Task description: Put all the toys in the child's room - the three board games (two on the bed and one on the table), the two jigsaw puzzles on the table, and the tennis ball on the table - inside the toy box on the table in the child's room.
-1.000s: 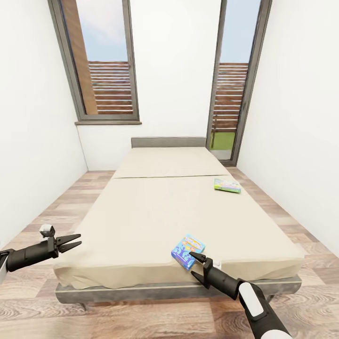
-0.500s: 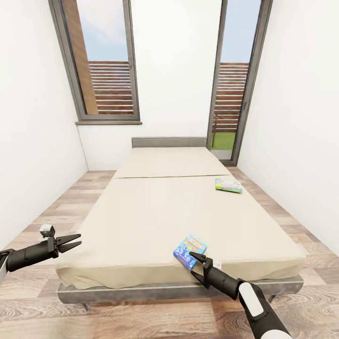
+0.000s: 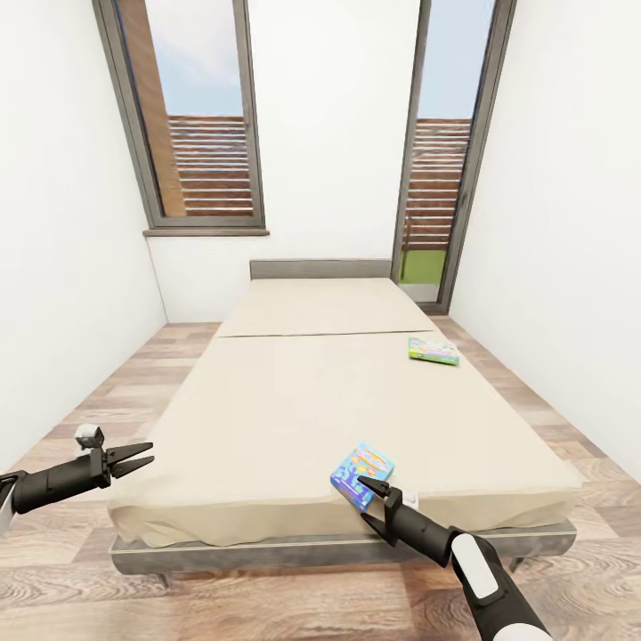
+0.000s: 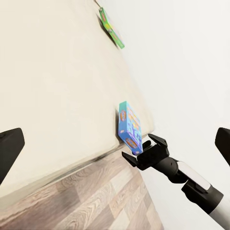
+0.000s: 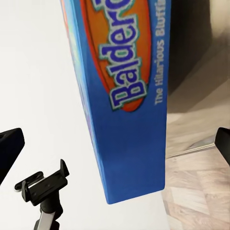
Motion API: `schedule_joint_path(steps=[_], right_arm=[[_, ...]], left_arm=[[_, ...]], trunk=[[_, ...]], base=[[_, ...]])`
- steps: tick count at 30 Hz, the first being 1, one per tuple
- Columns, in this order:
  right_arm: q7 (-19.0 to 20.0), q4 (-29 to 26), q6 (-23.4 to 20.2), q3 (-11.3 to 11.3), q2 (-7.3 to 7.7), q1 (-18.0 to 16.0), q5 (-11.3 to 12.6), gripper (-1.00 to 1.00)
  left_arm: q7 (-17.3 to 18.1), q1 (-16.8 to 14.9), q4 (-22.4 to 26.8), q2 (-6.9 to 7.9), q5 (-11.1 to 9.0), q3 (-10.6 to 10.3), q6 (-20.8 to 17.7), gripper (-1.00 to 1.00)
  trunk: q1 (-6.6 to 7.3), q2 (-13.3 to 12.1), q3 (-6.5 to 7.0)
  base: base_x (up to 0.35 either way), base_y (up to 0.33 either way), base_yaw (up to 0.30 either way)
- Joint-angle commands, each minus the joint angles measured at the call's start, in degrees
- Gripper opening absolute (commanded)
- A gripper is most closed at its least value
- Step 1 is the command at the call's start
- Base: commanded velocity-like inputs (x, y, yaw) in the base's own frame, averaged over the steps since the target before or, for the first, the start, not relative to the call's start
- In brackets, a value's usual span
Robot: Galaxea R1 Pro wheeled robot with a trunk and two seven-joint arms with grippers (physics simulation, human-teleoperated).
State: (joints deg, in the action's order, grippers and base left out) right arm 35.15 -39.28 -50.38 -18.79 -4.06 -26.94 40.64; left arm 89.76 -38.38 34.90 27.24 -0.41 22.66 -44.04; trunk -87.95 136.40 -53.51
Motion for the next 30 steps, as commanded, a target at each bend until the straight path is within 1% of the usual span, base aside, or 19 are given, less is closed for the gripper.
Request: schedule_joint_path(steps=[1,6,7,17,30], right_arm=[[0.2,0.0,-0.3,-0.3,-0.07,0.0,-0.2,1.0],[0.2,-0.1,-0.3,-0.3,-0.07,0.0,-0.3,1.0],[0.2,-0.2,-0.3,-0.3,-0.07,0.0,-0.3,-1.0],[0.2,-0.2,-0.3,-0.3,-0.07,0.0,-0.3,-1.0],[0.2,-0.2,-0.3,-0.3,-0.07,0.0,-0.3,-1.0]], left_arm=[[0.2,0.0,0.0,0.01,0.1,0.0,-0.6,1.0],[0.2,0.0,0.0,0.01,0.1,0.0,-0.6,1.0],[0.2,0.0,0.0,0.01,0.1,0.0,-0.6,1.0],[0.2,0.0,0.0,0.22,0.1,0.0,-0.8,1.0],[0.2,0.0,0.0,0.3,0.1,0.0,-1.1,1.0]], trunk=[[0.01,0.0,-0.06],[0.01,0.0,-0.06],[0.01,0.0,-0.06],[0.01,0.0,-0.06],[2.87,-5.2,2.28]], base=[[0.0,0.003,0.0],[0.0,0.001,0.0],[0.0,0.0,0.0],[0.0,0.0,0.0],[0.0,0.0,0.0]])
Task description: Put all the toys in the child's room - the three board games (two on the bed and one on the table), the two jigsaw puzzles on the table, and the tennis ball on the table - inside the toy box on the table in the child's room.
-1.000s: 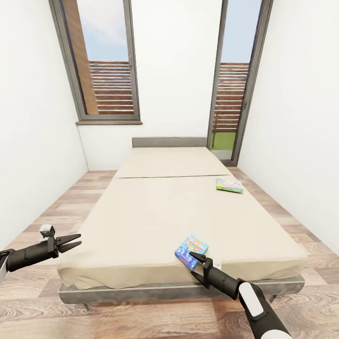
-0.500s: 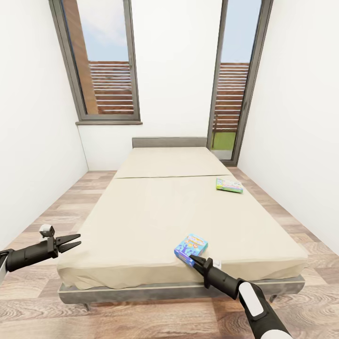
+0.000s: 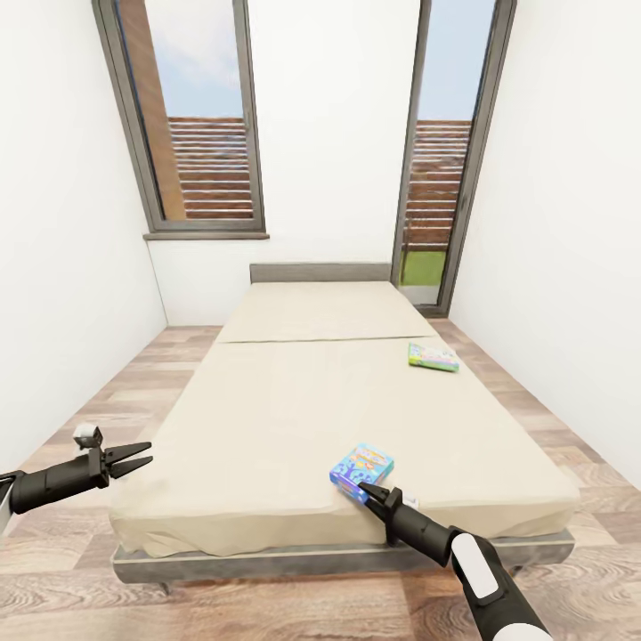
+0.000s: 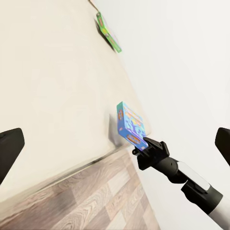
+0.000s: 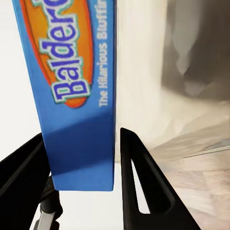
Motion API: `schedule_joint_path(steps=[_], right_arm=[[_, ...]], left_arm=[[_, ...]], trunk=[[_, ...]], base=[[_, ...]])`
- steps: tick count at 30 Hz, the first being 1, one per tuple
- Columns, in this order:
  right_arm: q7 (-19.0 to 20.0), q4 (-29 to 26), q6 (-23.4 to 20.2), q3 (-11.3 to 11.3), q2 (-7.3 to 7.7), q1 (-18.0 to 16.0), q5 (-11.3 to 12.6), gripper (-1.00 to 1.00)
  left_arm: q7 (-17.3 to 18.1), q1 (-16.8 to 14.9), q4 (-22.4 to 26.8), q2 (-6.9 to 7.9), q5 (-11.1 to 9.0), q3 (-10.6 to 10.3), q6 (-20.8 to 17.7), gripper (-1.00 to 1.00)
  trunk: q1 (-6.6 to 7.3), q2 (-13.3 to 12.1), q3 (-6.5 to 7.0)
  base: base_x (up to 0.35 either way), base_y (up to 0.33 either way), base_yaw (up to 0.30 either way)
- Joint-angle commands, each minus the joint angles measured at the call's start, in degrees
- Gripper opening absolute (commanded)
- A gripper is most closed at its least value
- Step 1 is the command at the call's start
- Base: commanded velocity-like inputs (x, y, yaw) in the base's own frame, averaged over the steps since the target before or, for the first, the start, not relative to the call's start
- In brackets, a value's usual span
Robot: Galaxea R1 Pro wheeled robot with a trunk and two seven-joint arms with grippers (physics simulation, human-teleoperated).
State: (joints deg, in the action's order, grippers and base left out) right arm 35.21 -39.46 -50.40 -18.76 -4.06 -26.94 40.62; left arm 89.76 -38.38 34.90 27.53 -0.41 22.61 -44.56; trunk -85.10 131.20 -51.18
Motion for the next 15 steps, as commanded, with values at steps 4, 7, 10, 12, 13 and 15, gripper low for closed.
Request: schedule_joint_path(steps=[4,7,10,12,13,15], right_arm=[[-0.3,-0.6,-0.3,0.2,0.4,-0.4,-1.0,-1.0],[-0.3,-0.6,-0.4,0.2,0.6,-1.1,-1.1,-1.0],[-0.2,-1.3,-0.4,0.3,0.68,-1.4,-1.2,-1.0],[-0.1,-2.9,-0.5,0.5,0.71,-1.5,-1.4,-1.0],[0.0,-4.0,-0.6,1.0,0.74,-1.5,-1.4,-1.0],[-0.1,-5.9,-0.6,3.3,0.83,-1.5,-1.5,-1.0]], left_arm=[[0.2,0.0,0.0,-0.24,0.1,-0.4,-0.6,1.0],[0.2,0.0,0.0,-0.28,0.1,-0.4,-0.5,1.0],[0.2,0.0,0.0,-0.28,0.1,-0.5,-0.5,1.0],[0.2,0.0,0.0,-0.29,0.1,-0.5,-0.5,1.0],[0.2,0.0,0.0,-0.29,0.1,-0.5,-0.5,1.0],[0.2,0.0,0.0,-0.29,0.2,-0.5,-0.5,1.0]], trunk=[[0.89,-1.6,0.67],[1.55,-2.8,1.2],[2.21,-4.0,1.74],[2.65,-4.8,2.1],[2.87,-5.2,2.28],[3.31,-6.0,2.64]], base=[[0.0,0.0,0.0],[0.0,0.0,0.0],[0.0,0.0,0.0],[0.0,0.0,0.0],[0.0,0.0,0.0],[0.0,0.0,0.0]])
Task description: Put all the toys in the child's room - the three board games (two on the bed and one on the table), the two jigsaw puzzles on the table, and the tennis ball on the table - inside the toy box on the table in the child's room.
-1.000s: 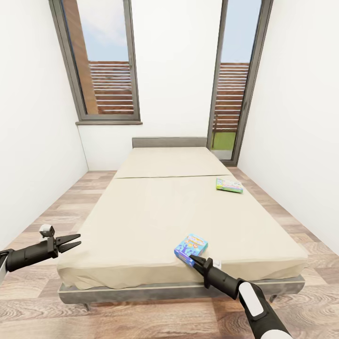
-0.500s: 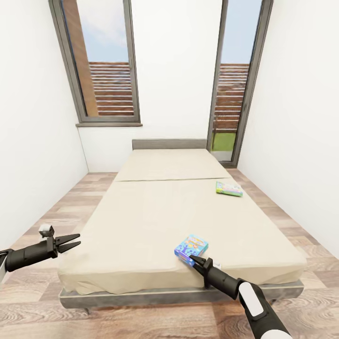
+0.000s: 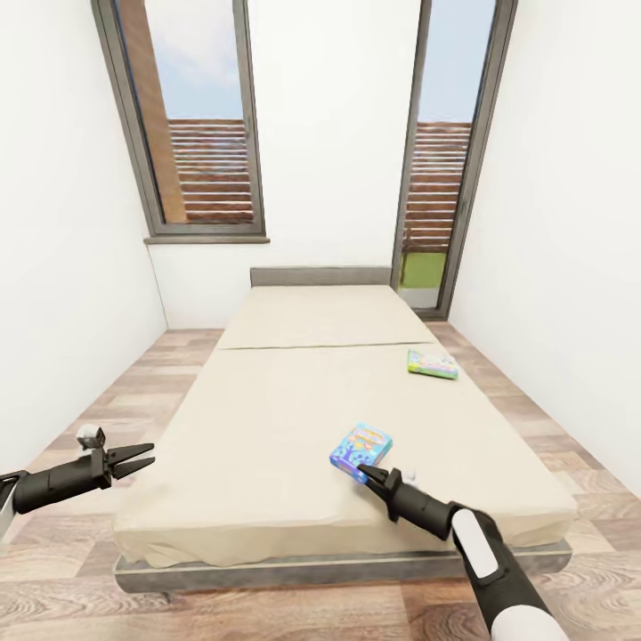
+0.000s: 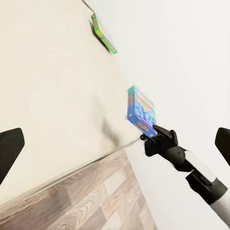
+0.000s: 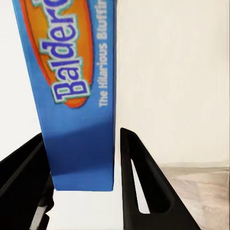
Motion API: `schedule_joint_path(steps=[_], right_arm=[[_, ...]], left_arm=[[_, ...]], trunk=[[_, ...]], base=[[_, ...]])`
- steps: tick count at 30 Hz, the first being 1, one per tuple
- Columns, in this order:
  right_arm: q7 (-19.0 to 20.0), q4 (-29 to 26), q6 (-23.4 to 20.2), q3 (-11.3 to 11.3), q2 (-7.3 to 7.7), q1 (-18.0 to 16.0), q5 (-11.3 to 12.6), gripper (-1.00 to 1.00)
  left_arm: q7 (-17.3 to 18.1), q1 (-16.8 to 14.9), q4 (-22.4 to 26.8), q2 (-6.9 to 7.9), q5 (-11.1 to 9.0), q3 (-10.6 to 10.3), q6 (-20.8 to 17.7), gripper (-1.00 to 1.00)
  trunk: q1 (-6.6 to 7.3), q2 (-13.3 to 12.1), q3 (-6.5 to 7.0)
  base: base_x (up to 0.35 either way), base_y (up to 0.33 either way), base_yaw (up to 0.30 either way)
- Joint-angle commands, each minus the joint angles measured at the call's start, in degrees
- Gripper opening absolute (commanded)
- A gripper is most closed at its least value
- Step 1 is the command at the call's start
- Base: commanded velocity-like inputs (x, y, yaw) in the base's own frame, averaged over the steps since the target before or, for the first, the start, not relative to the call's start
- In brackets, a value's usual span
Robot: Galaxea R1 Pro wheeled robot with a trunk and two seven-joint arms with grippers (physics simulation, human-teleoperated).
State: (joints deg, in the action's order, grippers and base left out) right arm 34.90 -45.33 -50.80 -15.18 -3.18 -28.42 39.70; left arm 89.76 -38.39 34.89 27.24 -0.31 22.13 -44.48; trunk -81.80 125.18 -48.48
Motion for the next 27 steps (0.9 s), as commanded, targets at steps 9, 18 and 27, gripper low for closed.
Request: schedule_joint_path(steps=[9,18,27], right_arm=[[1.0,-1.7,-0.4,3.6,1.3,-2.1,-0.6,-1.0],[4.3,-7.4,-0.5,4.3,5.79,-1.8,-0.5,-1.0],[4.8,-7.8,-0.5,4.9,5.92,-1.8,-0.5,-1.0]], left_arm=[[0.2,0.0,0.0,-0.05,0.1,0.1,-0.6,1.0],[0.2,-0.1,0.0,-0.09,0.4,0.2,-0.6,1.0],[0.2,-0.3,0.2,-0.12,0.5,0.1,-0.8,1.0]], trunk=[[1.99,-3.6,1.56],[3.97,-7.2,3.18],[5.94,-10.8,4.79]], base=[[0.0,0.0,0.0],[0.0,0.0,0.0],[0.0,0.0,0.0]])
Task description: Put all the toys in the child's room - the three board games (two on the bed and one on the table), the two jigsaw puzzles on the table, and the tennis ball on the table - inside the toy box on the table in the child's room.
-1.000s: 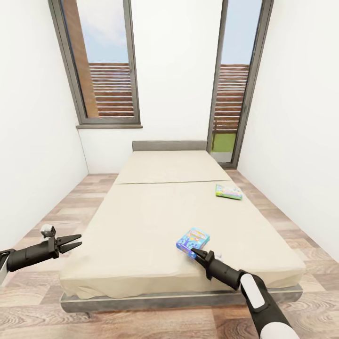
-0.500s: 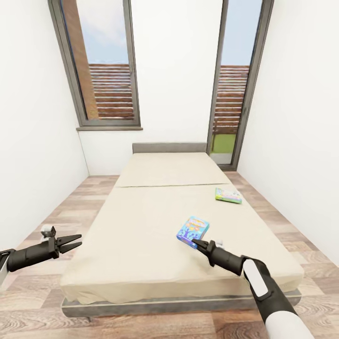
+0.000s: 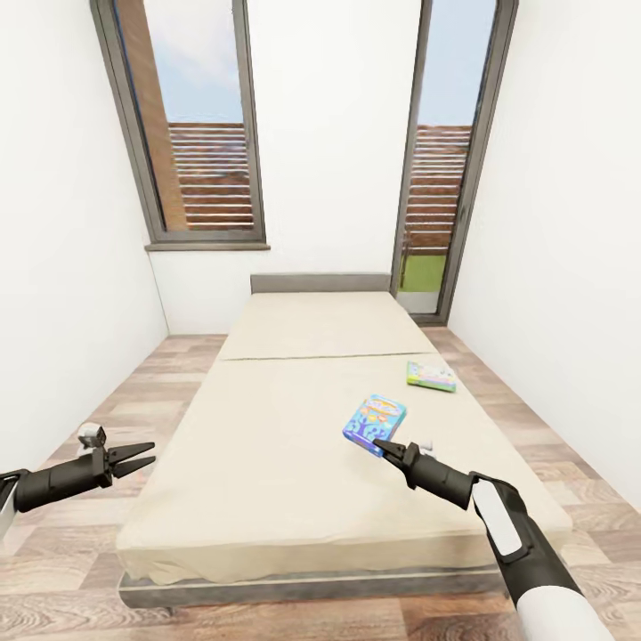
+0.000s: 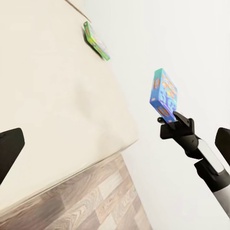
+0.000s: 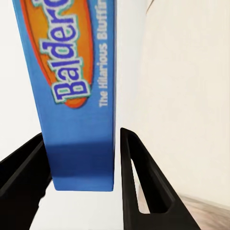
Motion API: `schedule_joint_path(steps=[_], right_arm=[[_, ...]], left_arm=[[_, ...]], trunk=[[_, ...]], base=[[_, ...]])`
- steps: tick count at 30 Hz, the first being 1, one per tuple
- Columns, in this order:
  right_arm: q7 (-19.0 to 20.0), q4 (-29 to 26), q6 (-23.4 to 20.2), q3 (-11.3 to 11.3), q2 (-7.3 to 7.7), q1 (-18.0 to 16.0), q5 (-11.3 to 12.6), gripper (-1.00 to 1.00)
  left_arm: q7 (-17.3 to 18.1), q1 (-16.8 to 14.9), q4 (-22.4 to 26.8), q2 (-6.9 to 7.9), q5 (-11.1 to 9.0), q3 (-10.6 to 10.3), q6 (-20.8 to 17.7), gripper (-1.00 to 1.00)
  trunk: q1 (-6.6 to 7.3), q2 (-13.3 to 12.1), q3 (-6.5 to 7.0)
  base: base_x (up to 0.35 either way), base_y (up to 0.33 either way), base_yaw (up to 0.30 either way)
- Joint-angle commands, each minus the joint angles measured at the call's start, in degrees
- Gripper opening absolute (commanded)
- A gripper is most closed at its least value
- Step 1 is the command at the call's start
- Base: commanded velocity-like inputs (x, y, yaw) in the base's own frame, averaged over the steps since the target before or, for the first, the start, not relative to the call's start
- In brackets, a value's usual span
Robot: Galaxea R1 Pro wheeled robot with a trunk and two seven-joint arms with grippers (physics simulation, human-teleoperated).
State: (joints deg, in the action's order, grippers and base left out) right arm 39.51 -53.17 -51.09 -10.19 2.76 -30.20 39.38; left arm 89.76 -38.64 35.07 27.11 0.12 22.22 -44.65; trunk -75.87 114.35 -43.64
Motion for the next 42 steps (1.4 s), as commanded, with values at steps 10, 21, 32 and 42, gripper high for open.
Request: schedule_joint_path(steps=[10,21,32,42], right_arm=[[0.3,0.0,-0.1,0.0,0.13,0.0,-0.2,-1.0],[-0.5,-1.6,-0.2,0.1,2.63,-0.2,-1.9,-1.0],[0.3,-1.9,-0.1,0.0,3.79,-0.1,-2.7,-1.0],[-0.2,-4.7,0.0,0.1,3.25,0.0,-2.7,-1.0]], left_arm=[[0.2,-0.4,0.1,-1.47,0.1,-0.1,-0.7,1.0],[0.2,-0.6,0.1,-1.45,0.3,-0.1,-0.9,1.0],[0.2,-0.6,0.1,-1.23,0.4,-1.0,-0.9,1.0],[0.2,-0.6,0.1,-0.94,0.4,-1.2,-0.9,1.0]], trunk=[[2.21,-4.0,1.74],[4.63,-8.4,3.72],[7.04,-12.8,5.69],[9.24,-16.8,7.49]], base=[[0.0,0.0,0.0],[0.0,0.0,0.0],[0.0,0.0,0.0],[-0.078,0.0,0.141]])
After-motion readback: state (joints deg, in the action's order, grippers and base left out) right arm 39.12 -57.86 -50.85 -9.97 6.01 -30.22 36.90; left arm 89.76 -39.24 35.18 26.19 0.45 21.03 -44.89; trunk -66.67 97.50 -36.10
